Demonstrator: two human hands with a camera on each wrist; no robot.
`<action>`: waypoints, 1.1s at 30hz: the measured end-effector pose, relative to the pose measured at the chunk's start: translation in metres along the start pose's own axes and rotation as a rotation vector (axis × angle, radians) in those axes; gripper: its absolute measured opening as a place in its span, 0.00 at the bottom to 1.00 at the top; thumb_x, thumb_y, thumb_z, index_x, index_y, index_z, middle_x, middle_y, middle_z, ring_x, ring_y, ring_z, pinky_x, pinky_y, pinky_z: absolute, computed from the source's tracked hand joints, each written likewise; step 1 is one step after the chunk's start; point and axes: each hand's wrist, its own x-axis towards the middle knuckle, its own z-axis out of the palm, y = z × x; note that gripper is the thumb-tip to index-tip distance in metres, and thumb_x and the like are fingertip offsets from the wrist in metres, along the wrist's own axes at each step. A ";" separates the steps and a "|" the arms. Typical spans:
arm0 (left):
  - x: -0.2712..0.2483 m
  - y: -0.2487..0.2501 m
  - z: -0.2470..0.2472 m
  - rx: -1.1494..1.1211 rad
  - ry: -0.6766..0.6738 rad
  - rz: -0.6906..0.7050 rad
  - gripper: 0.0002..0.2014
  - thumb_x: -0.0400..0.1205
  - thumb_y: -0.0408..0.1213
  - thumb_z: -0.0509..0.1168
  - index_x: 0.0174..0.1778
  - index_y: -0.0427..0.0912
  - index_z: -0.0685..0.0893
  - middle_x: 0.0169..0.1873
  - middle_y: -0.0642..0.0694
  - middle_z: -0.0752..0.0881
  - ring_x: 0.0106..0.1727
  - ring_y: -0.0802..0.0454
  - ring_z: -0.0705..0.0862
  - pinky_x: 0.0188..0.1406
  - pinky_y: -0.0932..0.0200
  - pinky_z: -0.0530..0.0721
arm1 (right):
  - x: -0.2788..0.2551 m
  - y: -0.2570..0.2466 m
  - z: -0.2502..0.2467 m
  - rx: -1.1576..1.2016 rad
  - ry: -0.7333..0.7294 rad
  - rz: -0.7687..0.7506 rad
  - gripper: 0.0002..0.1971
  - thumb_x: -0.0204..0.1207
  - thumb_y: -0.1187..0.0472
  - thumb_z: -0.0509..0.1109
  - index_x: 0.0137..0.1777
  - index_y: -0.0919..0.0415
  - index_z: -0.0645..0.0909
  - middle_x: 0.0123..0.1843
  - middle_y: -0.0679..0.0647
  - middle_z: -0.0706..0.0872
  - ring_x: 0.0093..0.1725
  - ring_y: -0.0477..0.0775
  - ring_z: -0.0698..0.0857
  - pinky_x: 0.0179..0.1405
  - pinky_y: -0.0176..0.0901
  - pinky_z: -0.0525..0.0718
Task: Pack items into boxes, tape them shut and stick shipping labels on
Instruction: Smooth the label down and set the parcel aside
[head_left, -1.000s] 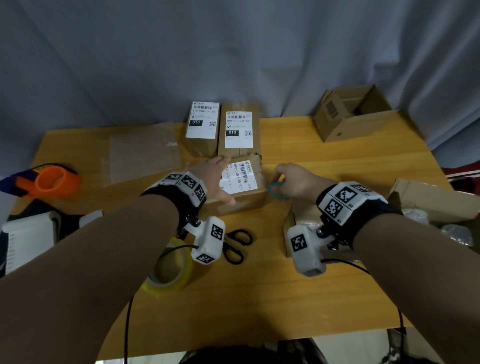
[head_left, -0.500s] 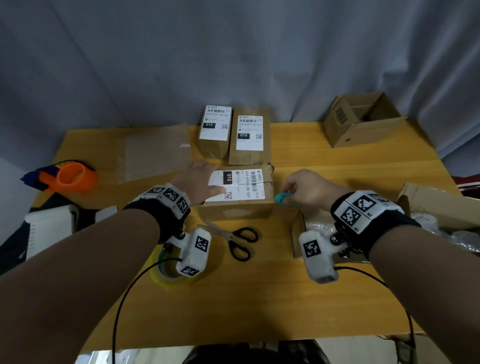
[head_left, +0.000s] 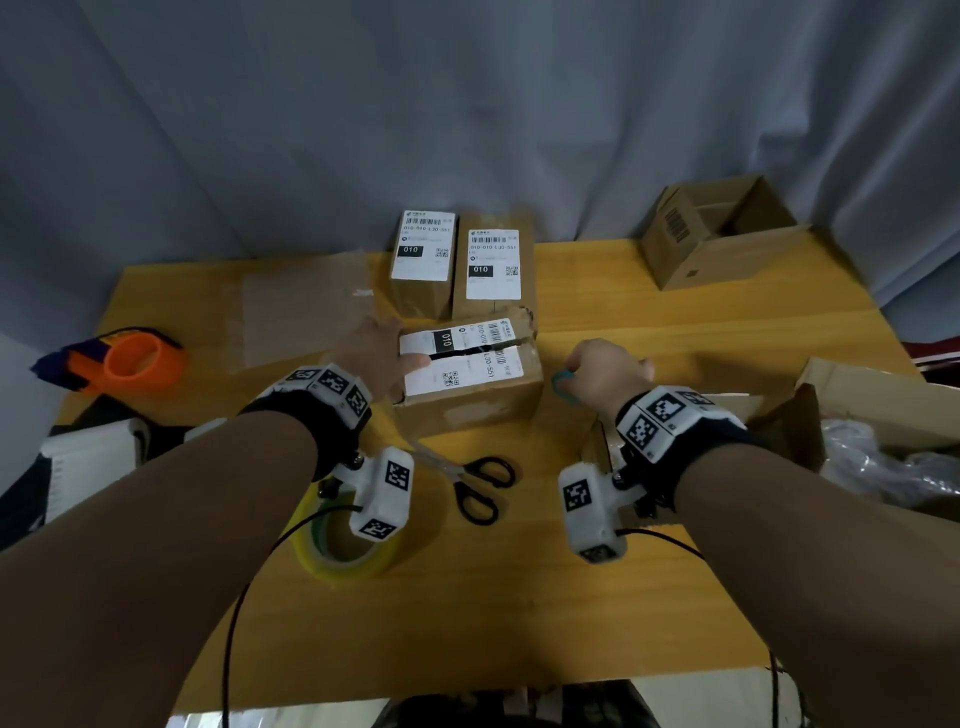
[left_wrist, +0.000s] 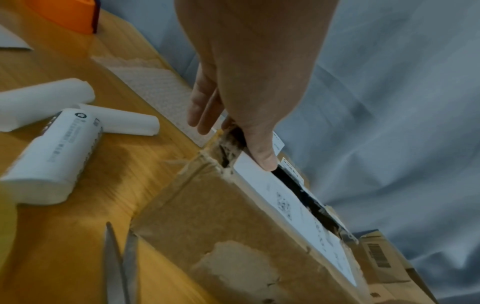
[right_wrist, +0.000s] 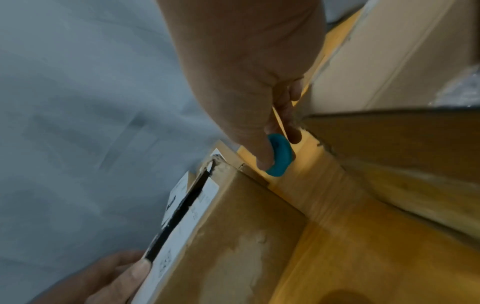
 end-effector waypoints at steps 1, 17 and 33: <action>0.000 -0.001 0.000 -0.006 0.003 0.001 0.29 0.83 0.53 0.61 0.75 0.39 0.68 0.68 0.33 0.73 0.67 0.35 0.76 0.67 0.45 0.73 | 0.004 -0.001 0.005 -0.013 -0.022 0.000 0.11 0.79 0.51 0.63 0.53 0.58 0.80 0.46 0.52 0.81 0.53 0.57 0.80 0.65 0.61 0.62; 0.005 -0.014 -0.024 -0.146 0.188 0.132 0.11 0.85 0.45 0.59 0.51 0.42 0.81 0.43 0.45 0.82 0.42 0.52 0.76 0.42 0.58 0.69 | 0.001 -0.026 -0.006 0.027 -0.014 -0.519 0.29 0.75 0.46 0.72 0.73 0.57 0.74 0.73 0.54 0.74 0.71 0.56 0.72 0.72 0.49 0.70; 0.011 -0.019 -0.018 0.062 -0.150 0.183 0.25 0.81 0.59 0.57 0.68 0.48 0.79 0.70 0.42 0.75 0.73 0.43 0.68 0.73 0.46 0.67 | -0.003 -0.033 0.003 -0.101 0.032 -0.566 0.11 0.74 0.53 0.74 0.50 0.56 0.77 0.59 0.53 0.80 0.59 0.56 0.79 0.49 0.45 0.78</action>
